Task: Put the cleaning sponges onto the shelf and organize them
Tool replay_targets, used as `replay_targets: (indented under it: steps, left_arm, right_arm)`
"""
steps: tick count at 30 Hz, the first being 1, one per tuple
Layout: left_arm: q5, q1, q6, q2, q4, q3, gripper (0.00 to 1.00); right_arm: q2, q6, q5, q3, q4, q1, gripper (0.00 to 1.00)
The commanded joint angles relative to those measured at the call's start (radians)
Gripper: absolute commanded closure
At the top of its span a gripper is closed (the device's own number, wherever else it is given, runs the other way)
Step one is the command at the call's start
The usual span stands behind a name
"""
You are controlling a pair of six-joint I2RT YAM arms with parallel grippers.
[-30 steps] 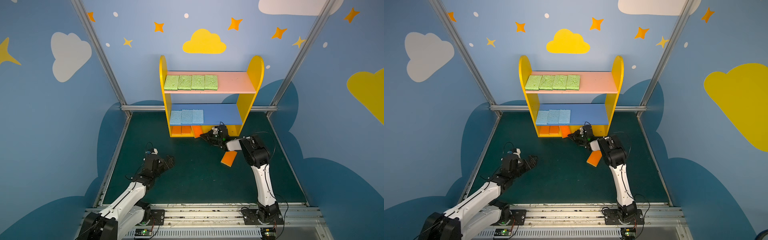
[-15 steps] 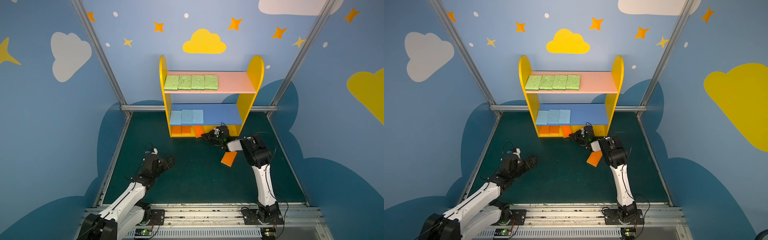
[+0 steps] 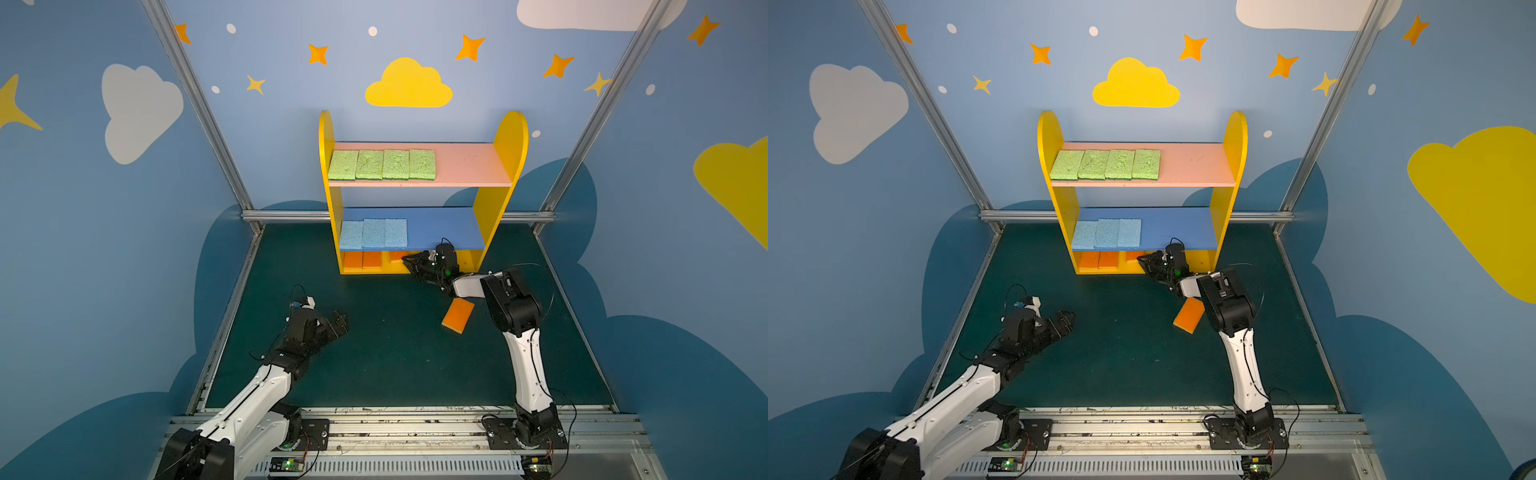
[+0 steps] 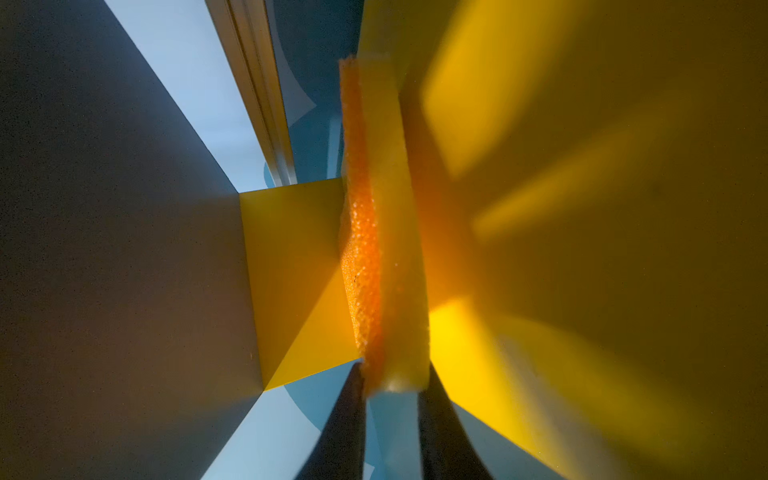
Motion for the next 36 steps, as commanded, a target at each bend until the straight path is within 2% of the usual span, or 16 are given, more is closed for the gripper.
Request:
replay_targets:
  steps: [1,11,18,29,36]
  left_arm:
    - [0.014,0.005,0.008,0.011,0.007,-0.01,0.0]
    - [0.017,0.004,0.007,0.016,0.011,-0.01,0.0]
    - [0.018,0.005,0.003,0.011,0.007,-0.012,0.0]
    - [0.01,0.005,0.005,0.002,-0.002,-0.015,0.0]
    - [0.009,0.005,0.006,0.012,0.004,-0.014,0.0]
  right_arm:
    - [0.023,-0.008,-0.013,0.015,-0.02,0.001,0.73]
    - [-0.034,-0.05,-0.022,-0.075,-0.012,-0.01,0.63]
    - [-0.08,-0.088,-0.001,-0.119,-0.035,-0.013,0.61]
    - [-0.092,-0.199,0.051,-0.044,-0.164,-0.016,0.59]
    - [-0.065,-0.305,0.094,0.009,-0.212,-0.014,0.62]
